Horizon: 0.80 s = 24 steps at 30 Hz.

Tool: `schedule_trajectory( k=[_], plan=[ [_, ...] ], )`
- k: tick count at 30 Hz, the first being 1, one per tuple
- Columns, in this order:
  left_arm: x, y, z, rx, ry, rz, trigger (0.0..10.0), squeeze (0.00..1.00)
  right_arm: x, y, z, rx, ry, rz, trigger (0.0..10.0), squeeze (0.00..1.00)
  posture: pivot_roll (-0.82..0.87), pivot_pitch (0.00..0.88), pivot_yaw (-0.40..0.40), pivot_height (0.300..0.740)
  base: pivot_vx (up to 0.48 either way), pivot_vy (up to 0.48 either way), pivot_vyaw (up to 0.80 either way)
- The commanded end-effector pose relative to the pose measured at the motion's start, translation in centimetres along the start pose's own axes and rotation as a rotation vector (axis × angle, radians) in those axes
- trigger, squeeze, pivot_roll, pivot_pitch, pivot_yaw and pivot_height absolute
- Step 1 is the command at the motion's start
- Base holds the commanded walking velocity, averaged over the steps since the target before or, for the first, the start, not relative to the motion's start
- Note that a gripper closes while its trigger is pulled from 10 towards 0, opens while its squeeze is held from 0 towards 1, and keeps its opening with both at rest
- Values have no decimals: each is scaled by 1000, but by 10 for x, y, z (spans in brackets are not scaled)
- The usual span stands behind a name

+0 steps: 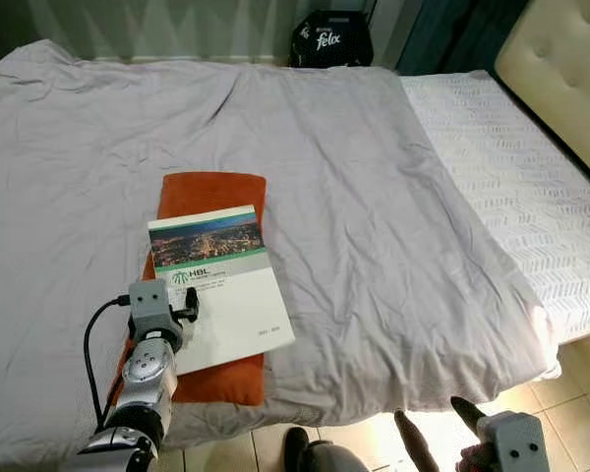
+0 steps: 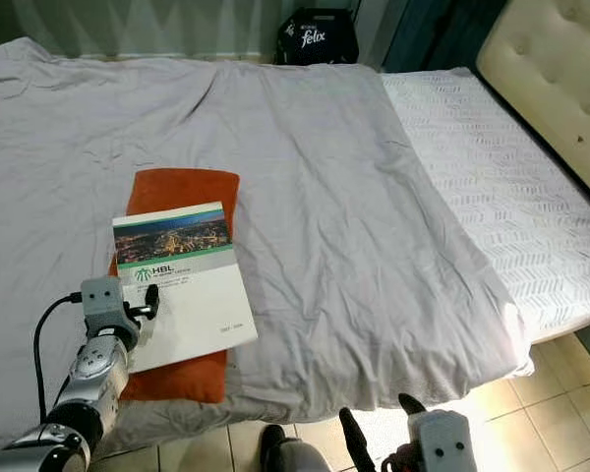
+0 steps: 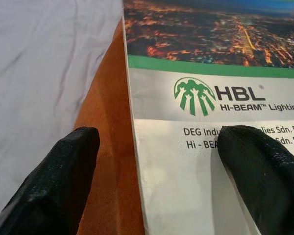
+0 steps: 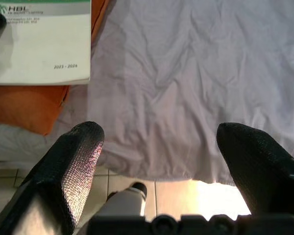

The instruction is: Clean up the room

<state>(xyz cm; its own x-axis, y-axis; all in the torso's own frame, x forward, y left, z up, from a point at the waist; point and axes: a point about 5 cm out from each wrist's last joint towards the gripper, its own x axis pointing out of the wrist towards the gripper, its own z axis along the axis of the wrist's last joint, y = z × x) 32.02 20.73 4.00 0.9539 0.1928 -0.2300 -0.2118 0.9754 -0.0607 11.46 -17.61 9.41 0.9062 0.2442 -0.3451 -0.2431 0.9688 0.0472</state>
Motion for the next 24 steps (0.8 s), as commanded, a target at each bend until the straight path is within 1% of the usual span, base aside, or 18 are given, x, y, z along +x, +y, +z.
schedule_trajectory(
  k=[1, 2, 3, 5, 6, 7, 8, 10, 14, 15, 16, 17, 19, 21, 22, 24],
  plan=[
    [-5, -4, -18, -48, 91, 0, 10000, 0, -5, -2, 1, -8, 13, -9, 10000, 0, -275, 261, -165, 740, 0, 0, 0],
    [-6, -4, -20, -59, 105, 2, 10000, 0, -5, 0, 1, 6, 13, 3, 10000, 0, -275, 261, -163, 740, 0, 0, 0],
    [-8, -4, -24, -81, 129, 2, 10000, 0, -5, 5, 1, 41, 22, 53, 10000, 0, -274, 264, -162, 740, 0, 0, 0],
    [-10, -5, -29, -129, 157, 0, 10000, 0, -6, 20, 0, 117, 58, 195, 10000, 0, -276, 266, -159, 740, 0, 0, 0],
    [-10, -5, -29, -129, 157, 0, 10000, 0, -6, 20, 0, 117, 58, 195, 10000, 0, -276, 266, -159, 740, 0, 0, 0],
    [-10, -7, -30, -146, 164, -16, 10000, 0, -9, 27, 0, 149, 87, 282, 10000, 0, -280, 267, -159, 740, 0, 0, 0],
    [-10, -10, -30, -146, 164, -32, 10000, 0, -9, 28, 0, 149, 94, 303, 10000, 0, -281, 270, -160, 740, 0, 0, 0],
    [-9, -17, -29, -148, 160, -70, 10000, 0, -7, 25, 2, 126, 84, 289, 10000, 0, -282, 270, -160, 740, 0, 0, 0],
    [-9, -21, -29, -152, 166, -100, 10000, 0, -6, 23, 2, 120, 88, 282, 10000, 0, -281, 274, -161, 740, 0, 0, 0],
    [-9, -22, -29, -151, 168, -109, 5373, 0, -7, 24, 2, 120, 91, 283, 10000, 0, -283, 275, -162, 740, 0, 0, 0],
    [-9, -23, -29, -162, 169, -120, 1059, 0, -7, 24, 2, 124, 97, 285, 10000, 0, -283, 275, -162, 740, 0, 0, 0],
    [-9, -24, -28, -167, 168, -128, 0, 0, -8, 24, 2, 127, 101, 288, 10000, 0, -284, 277, -163, 740, 0, 0, 0],
    [-9, -27, -28, -170, 167, -157, 0, 0, -10, 25, 1, 131, 114, 298, 10000, 0, -284, 277, -163, 740, 0, 0, 0],
    [-8, -28, -26, -143, 159, -172, 0, 0, -11, 27, 0, 133, 124, 308, 10000, 0, -285, 279, -161, 740, 0, 0, 0],
    [-8, -28, -26, -143, 159, -172, 0, 0, -11, 27, 0, 133, 124, 308, 10000, 0, -285, 279, -161, 740, 0, 0, 0],
    [-8, -28, -24, -71, 136, -173, 0, 0, -11, 28, -1, 134, 129, 312, 10000, 0, -285, 279, -161, 740, 0, 0, 0]
  ],
)
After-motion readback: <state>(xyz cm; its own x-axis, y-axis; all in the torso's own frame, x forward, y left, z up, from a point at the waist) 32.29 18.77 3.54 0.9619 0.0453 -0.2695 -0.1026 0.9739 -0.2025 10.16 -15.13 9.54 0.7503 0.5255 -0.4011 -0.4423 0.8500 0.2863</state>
